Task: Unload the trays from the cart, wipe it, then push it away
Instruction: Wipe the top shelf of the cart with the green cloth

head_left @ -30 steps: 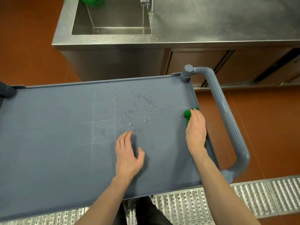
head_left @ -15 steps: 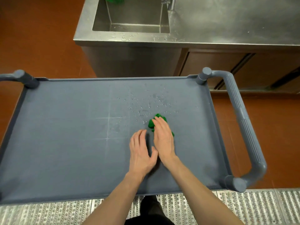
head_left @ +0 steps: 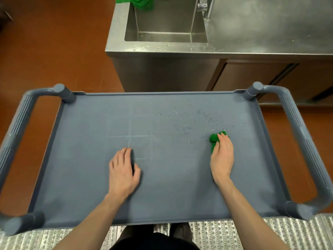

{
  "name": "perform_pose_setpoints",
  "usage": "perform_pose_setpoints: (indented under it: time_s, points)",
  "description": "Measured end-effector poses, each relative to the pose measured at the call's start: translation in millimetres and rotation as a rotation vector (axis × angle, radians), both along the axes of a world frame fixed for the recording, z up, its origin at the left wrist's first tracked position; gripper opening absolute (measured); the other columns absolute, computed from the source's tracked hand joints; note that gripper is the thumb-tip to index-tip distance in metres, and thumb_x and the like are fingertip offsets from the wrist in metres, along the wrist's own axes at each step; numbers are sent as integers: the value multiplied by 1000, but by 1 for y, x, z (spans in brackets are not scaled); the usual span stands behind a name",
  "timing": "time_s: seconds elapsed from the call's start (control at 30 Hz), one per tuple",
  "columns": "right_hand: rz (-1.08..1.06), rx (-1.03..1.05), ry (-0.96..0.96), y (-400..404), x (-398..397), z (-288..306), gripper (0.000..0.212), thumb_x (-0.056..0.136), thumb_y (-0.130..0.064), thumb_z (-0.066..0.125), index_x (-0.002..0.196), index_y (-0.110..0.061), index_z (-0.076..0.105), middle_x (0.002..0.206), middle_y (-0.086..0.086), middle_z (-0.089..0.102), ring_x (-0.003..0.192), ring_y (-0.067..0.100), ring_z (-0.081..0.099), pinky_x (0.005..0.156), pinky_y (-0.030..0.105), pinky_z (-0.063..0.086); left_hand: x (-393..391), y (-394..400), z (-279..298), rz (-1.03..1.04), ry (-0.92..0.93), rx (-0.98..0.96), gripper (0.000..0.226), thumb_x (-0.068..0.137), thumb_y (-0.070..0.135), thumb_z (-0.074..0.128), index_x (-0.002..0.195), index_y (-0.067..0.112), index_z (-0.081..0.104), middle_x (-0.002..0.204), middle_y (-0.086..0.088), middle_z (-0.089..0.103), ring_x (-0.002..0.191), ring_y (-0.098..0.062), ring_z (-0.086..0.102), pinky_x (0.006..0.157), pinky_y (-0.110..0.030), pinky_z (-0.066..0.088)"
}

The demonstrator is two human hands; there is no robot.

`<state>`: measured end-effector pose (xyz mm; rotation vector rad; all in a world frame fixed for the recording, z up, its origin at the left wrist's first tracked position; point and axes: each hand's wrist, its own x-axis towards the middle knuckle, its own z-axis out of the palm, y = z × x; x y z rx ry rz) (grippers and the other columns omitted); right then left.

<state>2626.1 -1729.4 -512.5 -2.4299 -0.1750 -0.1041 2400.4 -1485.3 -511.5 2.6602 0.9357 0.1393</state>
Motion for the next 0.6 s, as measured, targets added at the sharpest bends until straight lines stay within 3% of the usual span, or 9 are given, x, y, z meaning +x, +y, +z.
perform_pose_setpoints:
  time_s: [0.13, 0.6]
  points:
    - [-8, 15, 22, 35, -17, -2, 33, 106, 2, 50, 136, 2, 63, 150, 14, 57, 147, 31, 46, 122, 44, 36, -2, 4, -6, -92, -5, 24, 61, 91, 30, 44, 145, 3, 52, 143, -16, 55, 130, -37, 52, 109, -49, 41]
    - [574, 32, -80, 187, -128, -3, 38, 90, 14, 63, 126, 5, 70, 138, 19, 66, 133, 34, 61, 112, 49, 49, -5, 15, -2, -78, -84, -112, 63, 88, 22, 48, 146, -2, 52, 143, -21, 55, 132, -40, 52, 113, -53, 42]
